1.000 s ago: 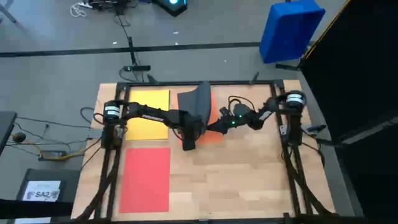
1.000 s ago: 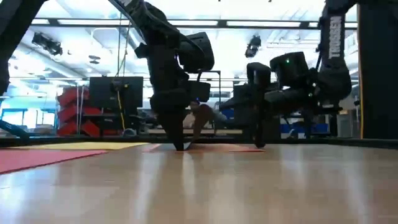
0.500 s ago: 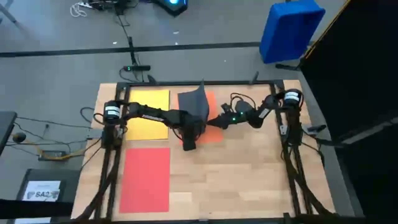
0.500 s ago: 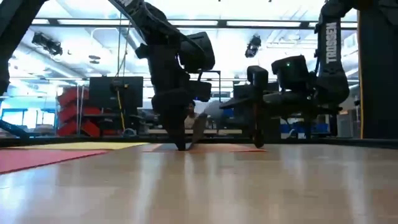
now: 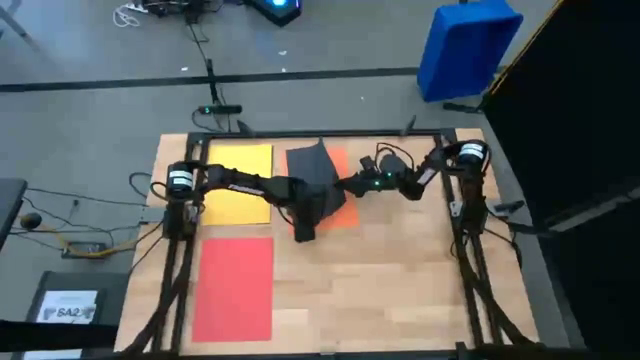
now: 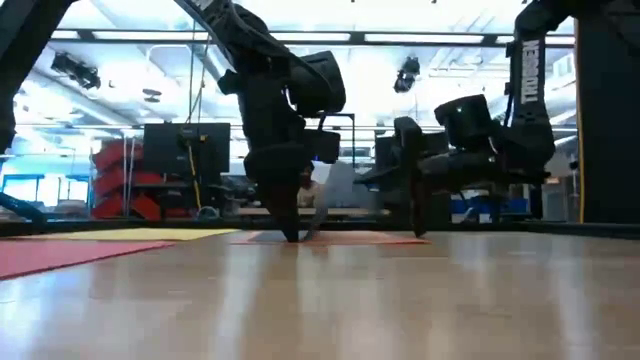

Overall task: Organize paper
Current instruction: Put the black paper to the top right of the table

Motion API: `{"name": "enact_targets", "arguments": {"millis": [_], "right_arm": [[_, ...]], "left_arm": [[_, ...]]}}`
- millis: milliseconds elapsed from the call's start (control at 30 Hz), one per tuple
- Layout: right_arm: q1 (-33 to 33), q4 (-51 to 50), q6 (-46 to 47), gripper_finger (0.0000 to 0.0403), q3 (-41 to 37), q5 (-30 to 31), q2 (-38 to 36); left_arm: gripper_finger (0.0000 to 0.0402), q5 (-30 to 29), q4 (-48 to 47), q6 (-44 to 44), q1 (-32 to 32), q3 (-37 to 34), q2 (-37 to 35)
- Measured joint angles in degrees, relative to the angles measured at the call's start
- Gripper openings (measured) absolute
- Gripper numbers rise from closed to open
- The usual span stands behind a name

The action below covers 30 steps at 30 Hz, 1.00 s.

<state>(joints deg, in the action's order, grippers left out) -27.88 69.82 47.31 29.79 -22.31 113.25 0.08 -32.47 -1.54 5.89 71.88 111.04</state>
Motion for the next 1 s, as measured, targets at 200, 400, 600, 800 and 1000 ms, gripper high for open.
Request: {"name": "enact_targets", "arguments": {"millis": [200, 400, 600, 800, 1000], "right_arm": [[0.0, -3.8, -0.6, 0.0154, 4.3, -6.2, 0.3], [0.4, -4.2, 2.3, 0.0136, 5.3, -14.4, 0.4], [0.5, -3.7, 2.8, 0.0109, 5.3, -18.8, 0.4], [0.5, -3.3, 4.9, 0.0092, 5.4, -19.9, 0.4], [0.5, -2.4, 7.1, 0.0084, 5.4, -20.0, 0.4]], "left_arm": [[0.0183, -0.1, 0.0, 0.0, 0.0, 0.0, 0.0], [0.0183, 0.0, -1.2, -0.1, 0.0, 0.1, 0.0], [0.0183, 0.0, -3.2, -0.1, 0.0, 0.1, -0.1], [0.0183, 0.0, -4.2, -0.1, 0.0, 0.1, -0.1], [0.0183, 0.0, -5.7, 0.0, 0.0, 0.1, -0.1]]}}
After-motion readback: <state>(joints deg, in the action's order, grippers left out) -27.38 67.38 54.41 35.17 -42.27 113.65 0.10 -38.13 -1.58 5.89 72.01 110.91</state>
